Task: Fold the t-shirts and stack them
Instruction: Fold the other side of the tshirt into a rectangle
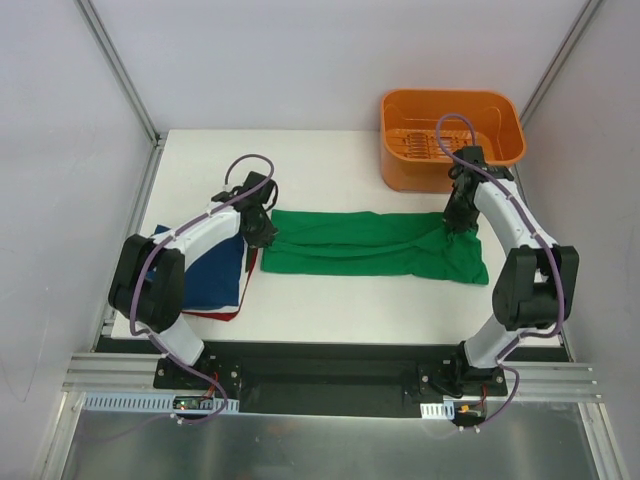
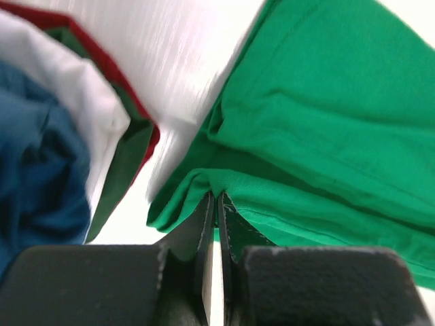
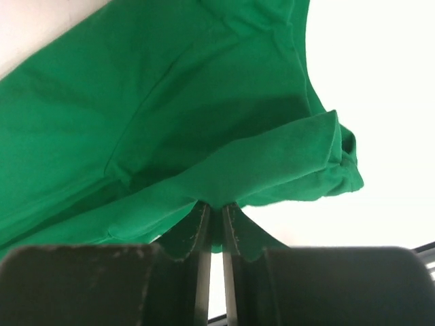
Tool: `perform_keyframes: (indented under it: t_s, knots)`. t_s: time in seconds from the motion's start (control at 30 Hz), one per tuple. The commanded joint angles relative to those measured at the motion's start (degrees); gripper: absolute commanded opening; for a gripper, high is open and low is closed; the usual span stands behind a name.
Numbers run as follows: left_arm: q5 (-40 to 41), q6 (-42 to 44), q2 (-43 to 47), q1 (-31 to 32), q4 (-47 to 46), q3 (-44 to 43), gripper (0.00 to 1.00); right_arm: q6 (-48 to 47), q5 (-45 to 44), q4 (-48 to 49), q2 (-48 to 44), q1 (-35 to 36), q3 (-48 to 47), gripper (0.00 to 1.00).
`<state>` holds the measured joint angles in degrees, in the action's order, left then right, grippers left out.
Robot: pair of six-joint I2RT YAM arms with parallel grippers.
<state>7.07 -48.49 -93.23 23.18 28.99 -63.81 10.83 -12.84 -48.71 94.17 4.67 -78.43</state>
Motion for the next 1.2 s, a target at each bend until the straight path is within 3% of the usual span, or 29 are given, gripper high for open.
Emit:
perform_keyframes:
  t_s: [0.0,0.1,0.2,0.23,0.27,0.3,0.33,0.43,0.47,0.5,0.6,0.77,1.17]
  knots:
    - [0.1,2.1,-3.9,-0.9,0.6,-4.6,0.00,-0.1,-1.8,-0.5,4.2,-1.0,-5.1,0.13]
    - [0.8,1.6,-5.3,-1.0,0.6,-5.3,0.00,0.2,-2.6,0.5,8.7,-1.3,-8.4,0.16]
    - [1.4,2.1,-5.4,-1.0,0.7,-6.1,0.01,0.0,-1.3,0.4,13.0,-1.8,-12.0,0.29]
    - [1.0,2.3,-4.6,-1.0,0.7,-6.3,0.10,-0.3,-0.5,0.4,13.7,-1.8,-12.5,0.33]
    - [0.9,2.6,-4.1,-1.0,0.7,-6.4,0.21,-0.6,0.6,0.7,13.5,-1.8,-12.5,0.46]
    - [0.8,2.9,-3.4,-1.0,0.6,-6.4,0.33,-0.8,1.8,1.2,12.9,-1.7,-11.8,0.53]
    - [0.7,3.0,-1.7,-1.0,0.7,-6.2,0.51,-1.1,2.2,1.8,11.2,-1.7,-11.0,0.59]
    - [0.6,3.8,2.2,-0.2,0.5,-5.8,0.80,-1.9,4.5,4.5,5.3,-1.7,-5.7,0.91]
    - [0.6,3.9,3.1,0.6,0.5,-5.4,0.92,-2.1,5.4,5.2,3.5,-1.7,-4.0,0.97]
    - [0.6,4.0,4.1,1.2,0.5,-5.2,0.99,-2.1,7.6,6.6,0.1,-1.7,-2.0,0.97]
    - [0.4,4.5,7.1,3.7,0.5,-4.5,0.99,-2.4,16.7,12.3,-6.3,-1.7,6.7,0.97]
    - [-1.7,4.3,10.1,6.0,-0.1,-1.4,0.99,1.4,19.6,22.2,-10.6,-0.8,20.0,0.97]
    - [-3.2,2.8,13.2,7.2,-2.8,7.1,0.99,2.3,18.3,30.4,0.2,1.1,16.7,0.97]
